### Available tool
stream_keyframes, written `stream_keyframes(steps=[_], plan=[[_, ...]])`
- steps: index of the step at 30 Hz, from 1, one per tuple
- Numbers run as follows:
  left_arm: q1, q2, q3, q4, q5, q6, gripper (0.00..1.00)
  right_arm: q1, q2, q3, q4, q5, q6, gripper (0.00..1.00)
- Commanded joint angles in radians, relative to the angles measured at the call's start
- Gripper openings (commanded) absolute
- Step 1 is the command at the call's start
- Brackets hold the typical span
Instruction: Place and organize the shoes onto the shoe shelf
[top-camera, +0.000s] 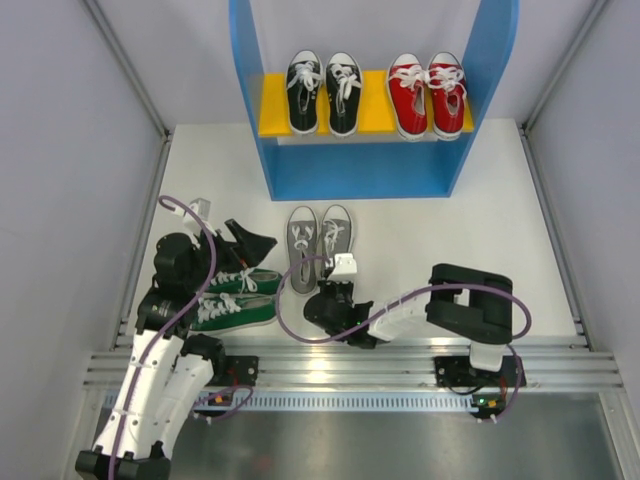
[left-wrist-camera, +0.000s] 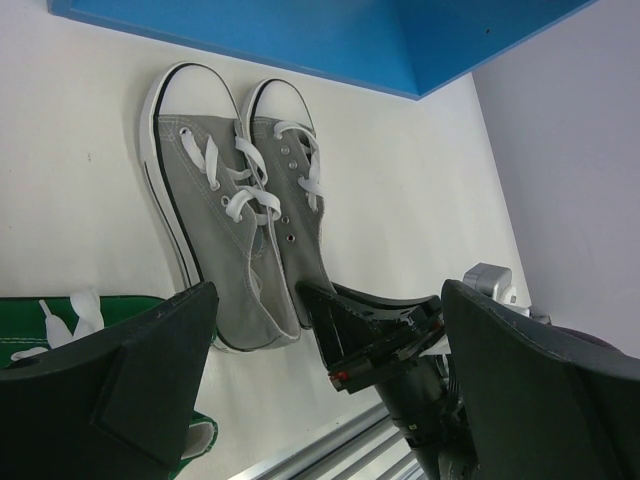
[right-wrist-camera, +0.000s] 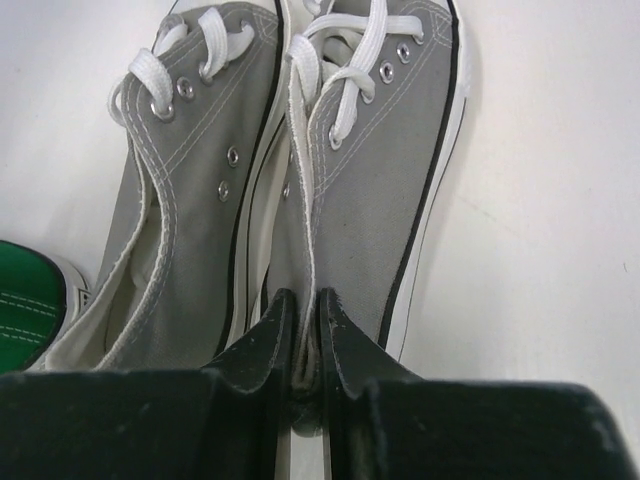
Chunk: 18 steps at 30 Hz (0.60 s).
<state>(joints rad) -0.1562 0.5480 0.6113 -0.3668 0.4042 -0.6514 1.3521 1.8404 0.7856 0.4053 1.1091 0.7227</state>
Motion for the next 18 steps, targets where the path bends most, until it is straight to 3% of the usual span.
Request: stream_keyframes(steps=[1, 9, 18], plan=[[0.000, -0.005, 0.001, 0.042, 0.013, 0.019, 0.99, -0.031, 0.007, -0.045, 0.036, -0.019, 0.023, 0.00], [0.000, -0.010, -0.004, 0.042, 0.012, 0.021, 0.99, -0.039, -0.278, -0.245, 0.050, -0.025, -0.066, 0.00], [0.000, 0.004, -0.002, 0.042, 0.012, 0.016, 0.99, -0.044, -0.650, -0.307, -0.270, 0.086, -0.089, 0.00]])
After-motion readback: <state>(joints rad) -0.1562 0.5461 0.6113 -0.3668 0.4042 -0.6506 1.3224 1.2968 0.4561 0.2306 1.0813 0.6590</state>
